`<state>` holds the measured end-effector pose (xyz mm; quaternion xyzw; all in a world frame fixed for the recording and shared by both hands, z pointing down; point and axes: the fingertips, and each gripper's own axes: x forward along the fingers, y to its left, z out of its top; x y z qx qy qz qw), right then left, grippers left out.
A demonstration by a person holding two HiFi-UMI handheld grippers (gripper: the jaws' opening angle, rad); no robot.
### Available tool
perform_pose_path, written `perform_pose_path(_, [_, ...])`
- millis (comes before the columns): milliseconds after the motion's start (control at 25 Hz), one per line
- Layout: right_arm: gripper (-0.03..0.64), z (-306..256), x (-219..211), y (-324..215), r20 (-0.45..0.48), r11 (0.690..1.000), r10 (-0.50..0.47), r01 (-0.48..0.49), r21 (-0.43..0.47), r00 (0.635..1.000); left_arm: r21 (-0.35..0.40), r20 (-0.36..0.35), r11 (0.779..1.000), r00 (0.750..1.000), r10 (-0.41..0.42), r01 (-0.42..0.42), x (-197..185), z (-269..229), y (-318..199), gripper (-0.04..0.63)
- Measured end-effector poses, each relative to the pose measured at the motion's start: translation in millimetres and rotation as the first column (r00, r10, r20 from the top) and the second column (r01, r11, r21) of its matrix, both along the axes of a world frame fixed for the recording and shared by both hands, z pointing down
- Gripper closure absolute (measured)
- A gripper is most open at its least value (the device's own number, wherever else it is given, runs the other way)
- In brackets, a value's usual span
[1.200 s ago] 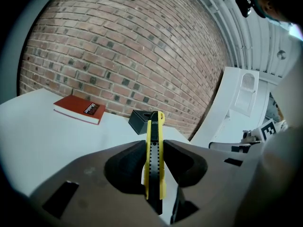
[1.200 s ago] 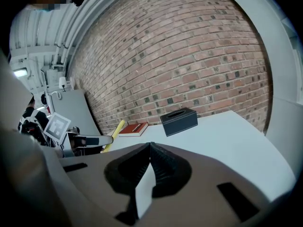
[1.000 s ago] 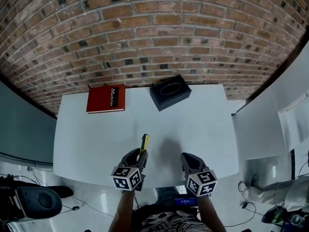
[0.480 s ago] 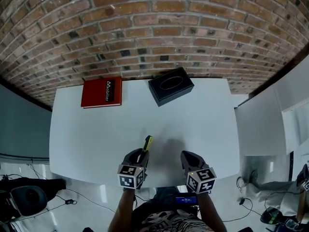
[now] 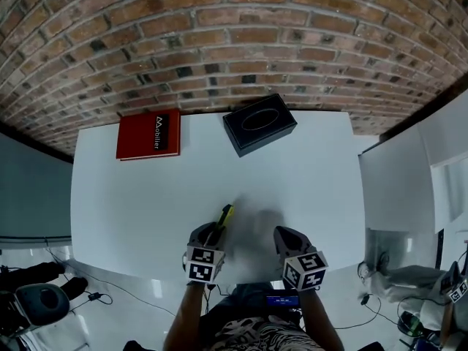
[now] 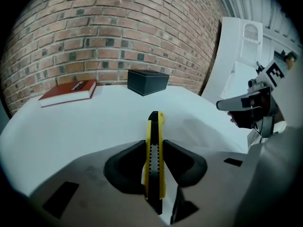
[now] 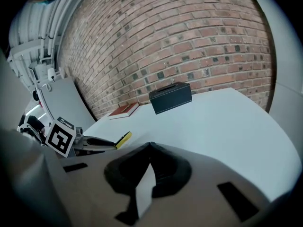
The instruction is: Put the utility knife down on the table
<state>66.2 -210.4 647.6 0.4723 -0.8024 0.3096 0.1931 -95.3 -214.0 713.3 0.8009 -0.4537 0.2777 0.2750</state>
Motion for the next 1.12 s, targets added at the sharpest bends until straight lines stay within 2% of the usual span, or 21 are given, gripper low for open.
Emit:
perform_pose_path(200, [0.617,5,1,-6,-0.005,1.000,-0.004,0.004,-0.012,1.000,0.005,0.064,1.000,0.998,0.027,-0.027,-1,12,-1,0.477])
perform_pose_path(280, [0.617,6,1,-7,-0.005,1.000,-0.005,0.005,-0.014,1.000,0.020,0.072,0.999,0.997,0.031,-0.033,0,18,-2,0.477])
perform_pose_path(560, [0.617,9,1,-9,-0.008,1.000,-0.009,0.009,-0.024,1.000,-0.018,0.090,0.998,0.994,0.054,-0.053,3,22,-1,0.476])
perform_pose_path(880, [0.617,4,4,-13,-0.011,1.000,-0.009,0.009,-0.015,1.000,0.018,0.049,0.999,0.998,0.047,-0.048,7,16,-7,0.476])
perform_pose_path(1120, [0.617,-10,2,-13,-0.009,1.000,-0.011,0.011,0.012,1.000,0.068,-0.040,0.997,0.999,0.025,-0.022,12,-11,-15,0.432])
